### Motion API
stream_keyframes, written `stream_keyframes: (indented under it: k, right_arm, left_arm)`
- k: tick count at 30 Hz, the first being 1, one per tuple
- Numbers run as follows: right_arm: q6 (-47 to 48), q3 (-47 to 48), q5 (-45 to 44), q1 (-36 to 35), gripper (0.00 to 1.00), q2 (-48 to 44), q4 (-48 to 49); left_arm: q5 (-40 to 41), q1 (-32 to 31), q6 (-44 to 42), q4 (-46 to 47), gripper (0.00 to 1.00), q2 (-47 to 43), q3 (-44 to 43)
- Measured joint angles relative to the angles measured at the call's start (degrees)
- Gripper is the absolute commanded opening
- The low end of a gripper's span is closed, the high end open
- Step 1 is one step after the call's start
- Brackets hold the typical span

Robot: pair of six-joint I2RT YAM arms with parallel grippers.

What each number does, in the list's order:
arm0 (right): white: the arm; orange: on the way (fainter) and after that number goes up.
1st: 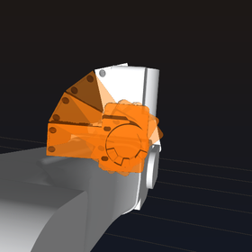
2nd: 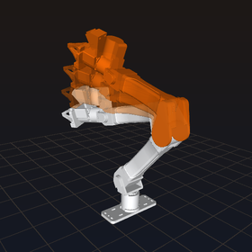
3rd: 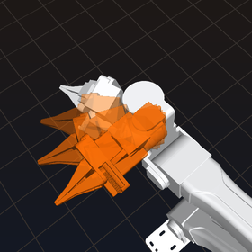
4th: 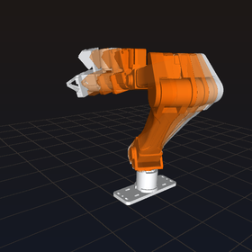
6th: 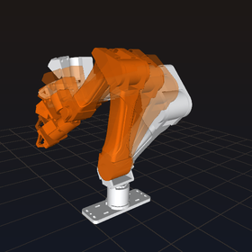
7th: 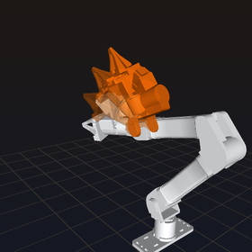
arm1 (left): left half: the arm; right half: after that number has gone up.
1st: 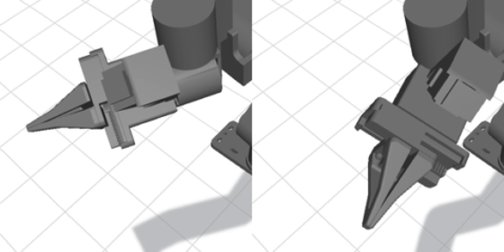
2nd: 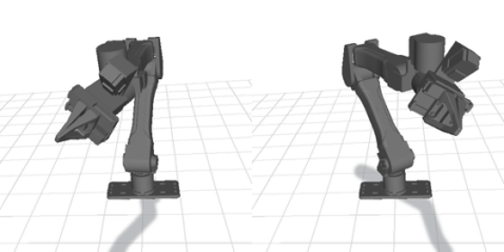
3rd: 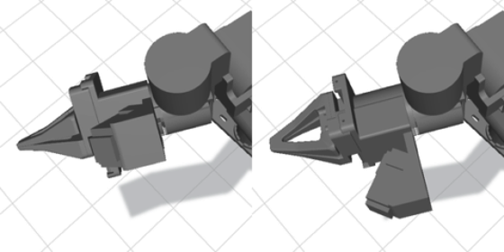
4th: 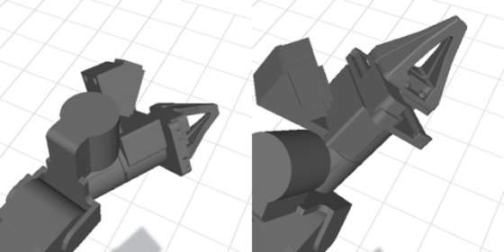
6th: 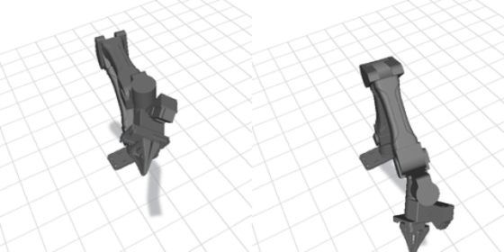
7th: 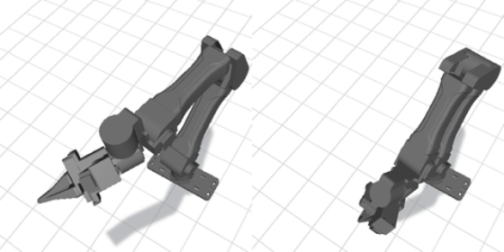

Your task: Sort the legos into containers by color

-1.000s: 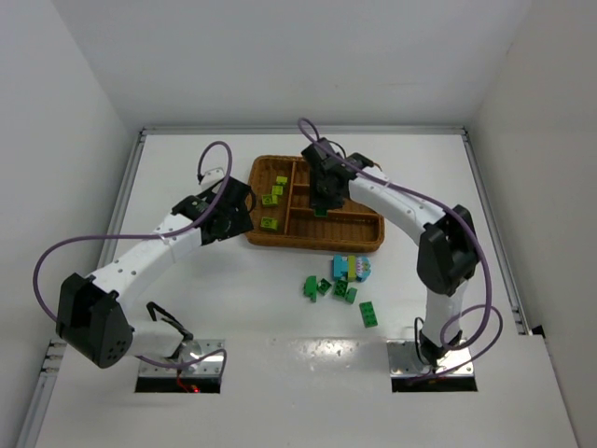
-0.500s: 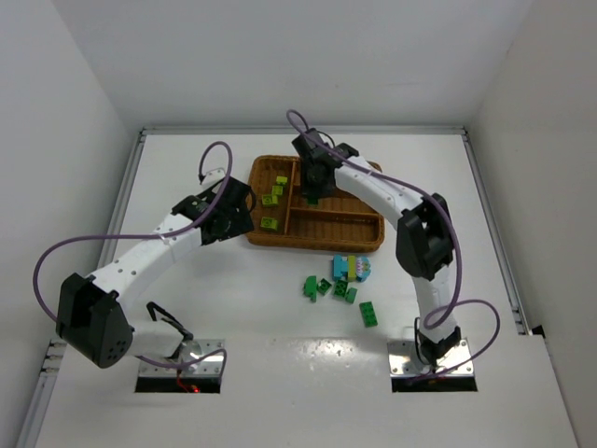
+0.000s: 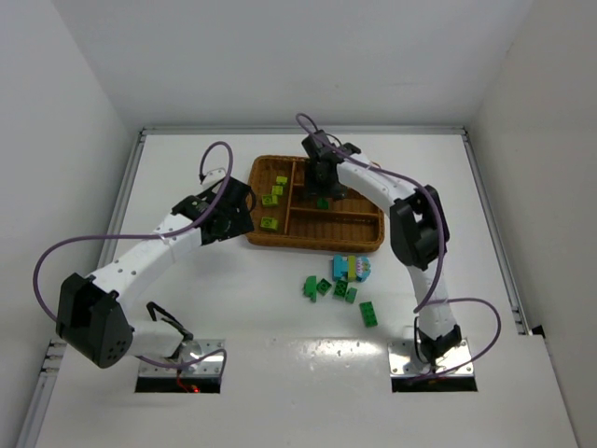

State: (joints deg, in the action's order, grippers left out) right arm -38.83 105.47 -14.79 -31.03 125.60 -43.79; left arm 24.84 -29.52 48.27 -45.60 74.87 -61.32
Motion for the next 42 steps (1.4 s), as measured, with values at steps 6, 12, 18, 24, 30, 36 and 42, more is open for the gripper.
stream_keyframes:
  k: [6,12,18,24,30,36,42]
  right_arm:
    - [0.3,0.0,-0.1,0.6,0.83,0.2,0.6]
    - [0.4,-11.6,-0.6,0.3,0.73,-9.8,4.1]
    - [0.3,-36.7,1.4,-4.0,0.75,-35.6,8.9]
    - [-3.3,-49.2,1.8,-16.7,0.77,-44.7,8.9]
    - [-10.1,-62.1,-0.3,-21.5,0.77,-49.4,6.5]
    - [-16.0,-73.0,-1.5,-20.4,0.77,-56.6,3.6]
    - [-18.1,-74.2,-1.0,-20.2,0.77,-56.1,4.0]
  left_arm:
    - [-0.2,0.0,0.0,0.0,0.77,0.0,0.0]
    - [-0.7,0.0,-0.2,0.0,0.77,0.0,0.0]
    - [-0.7,0.0,-0.3,0.0,0.77,0.0,0.0]
    - [-0.3,0.0,-0.5,0.0,0.77,-0.1,0.0]
    - [-0.4,0.0,-0.7,0.0,0.77,-0.4,0.0]
    - [-0.5,0.0,-0.7,0.0,0.77,-0.4,0.0]
    - [-0.5,-0.7,-0.6,0.0,0.77,-0.4,0.0]
